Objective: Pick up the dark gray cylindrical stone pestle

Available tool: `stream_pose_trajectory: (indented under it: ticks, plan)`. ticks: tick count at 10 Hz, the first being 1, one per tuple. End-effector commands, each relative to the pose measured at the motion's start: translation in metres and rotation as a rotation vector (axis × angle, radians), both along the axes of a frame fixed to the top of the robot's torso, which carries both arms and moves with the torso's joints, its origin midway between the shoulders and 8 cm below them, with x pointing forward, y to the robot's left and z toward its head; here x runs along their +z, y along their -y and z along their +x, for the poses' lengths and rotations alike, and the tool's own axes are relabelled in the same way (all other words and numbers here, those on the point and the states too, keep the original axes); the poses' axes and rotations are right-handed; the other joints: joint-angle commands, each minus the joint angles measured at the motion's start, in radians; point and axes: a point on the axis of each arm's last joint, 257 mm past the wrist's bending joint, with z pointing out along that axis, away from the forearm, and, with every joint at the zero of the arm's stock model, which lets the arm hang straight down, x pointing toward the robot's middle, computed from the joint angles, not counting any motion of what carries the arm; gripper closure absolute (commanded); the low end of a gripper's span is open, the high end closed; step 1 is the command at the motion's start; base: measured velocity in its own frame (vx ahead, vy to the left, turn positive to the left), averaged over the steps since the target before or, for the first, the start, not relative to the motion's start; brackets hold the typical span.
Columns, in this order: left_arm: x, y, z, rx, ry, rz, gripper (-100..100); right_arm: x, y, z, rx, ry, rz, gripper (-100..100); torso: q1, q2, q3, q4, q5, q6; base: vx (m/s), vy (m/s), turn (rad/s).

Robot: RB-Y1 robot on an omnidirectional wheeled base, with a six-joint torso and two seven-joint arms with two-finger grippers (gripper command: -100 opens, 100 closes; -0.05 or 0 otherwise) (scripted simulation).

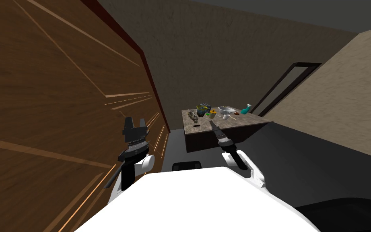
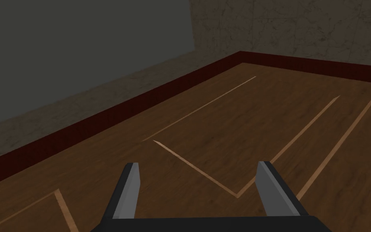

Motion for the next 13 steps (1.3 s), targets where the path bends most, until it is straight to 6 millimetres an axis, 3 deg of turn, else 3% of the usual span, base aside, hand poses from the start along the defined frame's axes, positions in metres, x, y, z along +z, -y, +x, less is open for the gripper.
stream_pose_trajectory:
  ticks: [1, 8, 11, 12, 13]
  plan:
    - [0.0, 0.0, 0.0, 0.0, 0.0, 0.0, 0, -0.009, -0.009, 0.002, 0.031, -0.003, -0.079, -100, 0.0, 0.0, 0.0, 0.0, 0.0, 0.0, -0.043, 0.027, 0.081]
    - [0.0, 0.0, 0.0, 0.0, 0.0, 0.0, 0, -0.041, -0.019, 0.006, 0.123, -0.041, -0.311, -100, 0.0, -0.001, -0.001, 0.0, 0.0, 0.0, -0.024, 0.018, 0.072]
    - [0.0, 0.0, 0.0, 0.0, 0.0, 0.0, 0, -0.072, -0.02, 0.005, 0.177, -0.081, -0.437, -100, 0.0, -0.002, -0.001, 0.0, 0.0, 0.0, -0.01, 0.02, 0.113]
    - [0.0, 0.0, 0.0, 0.0, 0.0, 0.0, 0, -0.072, -0.019, 0.005, 0.185, -0.084, -0.458, -100, 0.0, -0.002, -0.001, 0.0, 0.0, 0.0, -0.003, 0.018, 0.094]
    - [0.0, 0.0, 0.0, 0.0, 0.0, 0.0, 0, -0.09, -0.018, 0.003, 0.21, -0.109, -0.512, -100, 0.0, -0.002, -0.001, 0.0, 0.0, 0.0, 0.002, 0.024, 0.202]
